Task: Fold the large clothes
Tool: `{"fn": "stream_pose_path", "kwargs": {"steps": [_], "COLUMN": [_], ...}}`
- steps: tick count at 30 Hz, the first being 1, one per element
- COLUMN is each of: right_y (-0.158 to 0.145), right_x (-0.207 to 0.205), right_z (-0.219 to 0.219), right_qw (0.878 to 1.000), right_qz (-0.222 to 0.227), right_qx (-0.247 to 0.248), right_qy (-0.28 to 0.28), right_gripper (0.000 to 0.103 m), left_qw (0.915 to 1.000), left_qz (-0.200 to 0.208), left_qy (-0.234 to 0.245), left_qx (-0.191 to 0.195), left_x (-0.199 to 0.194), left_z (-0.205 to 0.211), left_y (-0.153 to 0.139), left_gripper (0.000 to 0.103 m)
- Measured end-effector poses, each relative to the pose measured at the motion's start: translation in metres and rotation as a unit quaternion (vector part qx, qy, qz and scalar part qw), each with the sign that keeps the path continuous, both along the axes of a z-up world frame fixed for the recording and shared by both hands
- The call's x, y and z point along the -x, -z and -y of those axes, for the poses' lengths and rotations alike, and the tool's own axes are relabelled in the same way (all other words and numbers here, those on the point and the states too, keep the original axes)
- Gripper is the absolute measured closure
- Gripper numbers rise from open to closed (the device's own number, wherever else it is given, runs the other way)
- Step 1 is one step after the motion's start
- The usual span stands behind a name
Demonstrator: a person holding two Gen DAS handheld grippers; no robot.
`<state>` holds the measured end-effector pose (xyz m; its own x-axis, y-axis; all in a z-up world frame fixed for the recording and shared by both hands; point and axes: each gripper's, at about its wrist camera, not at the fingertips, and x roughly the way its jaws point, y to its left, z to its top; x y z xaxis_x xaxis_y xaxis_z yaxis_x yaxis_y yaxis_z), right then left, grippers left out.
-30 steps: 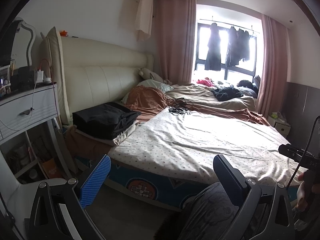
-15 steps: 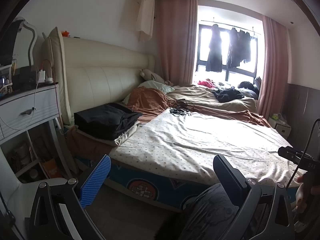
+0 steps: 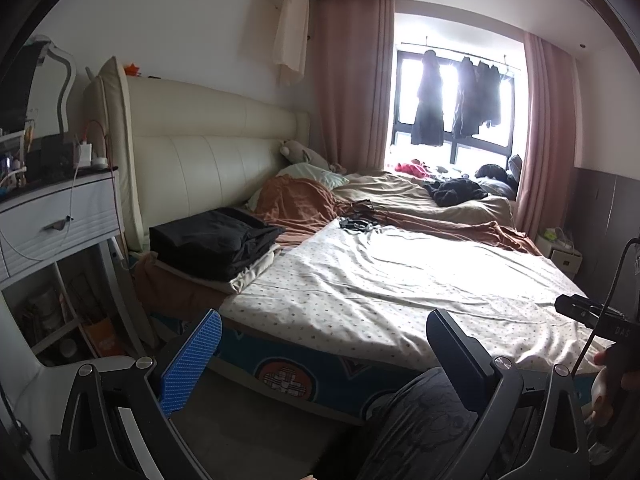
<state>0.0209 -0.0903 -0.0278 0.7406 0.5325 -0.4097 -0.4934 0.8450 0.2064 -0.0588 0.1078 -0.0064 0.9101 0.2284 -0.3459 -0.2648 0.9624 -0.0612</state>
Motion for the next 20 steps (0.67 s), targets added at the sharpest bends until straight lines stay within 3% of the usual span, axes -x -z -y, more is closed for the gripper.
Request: {"fn": "stream_pose_path", "kwargs": {"steps": [20], "right_y": [0.001], "right_x": [0.006], "right_z": [0.002], "right_qw": [1.0], "right_qz": [-0.005], "right_qx": [0.0], "right_qy": [0.009], "right_gripper": [0.0], "left_qw": [1.0], "left_qz": [0.007], "left_qy": [0.006], "left_qx": [-0.002], "left_x": [0.012], "left_z": [0.005], "left_y": [-0.001], "left_gripper": [0.001]}}
